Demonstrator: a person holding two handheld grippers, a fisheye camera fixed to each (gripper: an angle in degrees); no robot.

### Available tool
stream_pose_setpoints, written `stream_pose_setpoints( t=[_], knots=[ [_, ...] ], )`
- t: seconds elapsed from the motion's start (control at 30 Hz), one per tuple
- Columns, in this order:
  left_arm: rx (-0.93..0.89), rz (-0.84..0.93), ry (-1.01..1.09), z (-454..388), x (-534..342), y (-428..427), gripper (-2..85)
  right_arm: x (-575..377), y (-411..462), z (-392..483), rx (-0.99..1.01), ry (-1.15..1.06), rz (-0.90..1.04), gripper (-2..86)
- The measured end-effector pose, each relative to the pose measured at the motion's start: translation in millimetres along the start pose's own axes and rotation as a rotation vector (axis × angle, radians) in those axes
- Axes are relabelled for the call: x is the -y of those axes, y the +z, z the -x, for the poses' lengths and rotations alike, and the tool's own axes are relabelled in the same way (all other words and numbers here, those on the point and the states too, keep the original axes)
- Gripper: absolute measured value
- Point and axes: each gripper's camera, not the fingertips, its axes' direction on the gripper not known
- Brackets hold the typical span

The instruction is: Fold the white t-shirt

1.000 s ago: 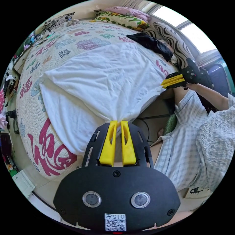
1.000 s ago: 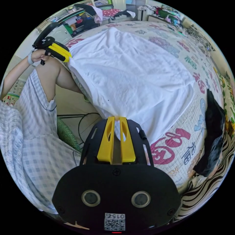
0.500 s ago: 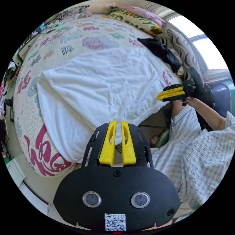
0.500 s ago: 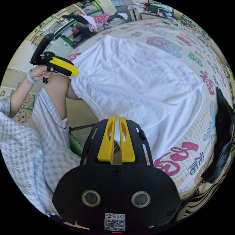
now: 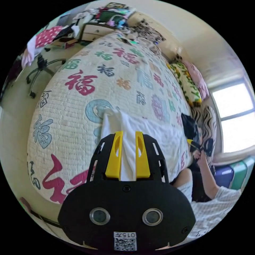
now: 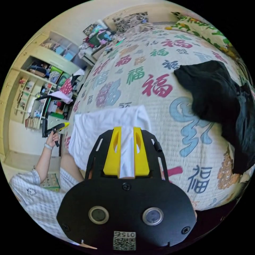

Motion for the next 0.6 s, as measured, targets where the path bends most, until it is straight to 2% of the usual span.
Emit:
stream_pose_setpoints(
  t=[0.23, 0.4, 0.6],
  knots=[
    [-0.034, 0.027, -0.127, 37.5, 19.6, 27.3, 7.0, 57.3, 46.9, -11.4, 0.018, 0.083, 0.124, 5.8],
    [-0.046, 0.037, -0.115, 56.9, 23.9, 26.7, 1.0, 77.8, 58.0, -12.2, 0.065, 0.121, 0.120, 0.5],
    [-0.006, 0.005, -0.083, 65.5, 19.1, 27.0, 0.5, 92.9, 70.9, 0.5, 0.013, 0.130, 0.098, -0.3]
  ],
)
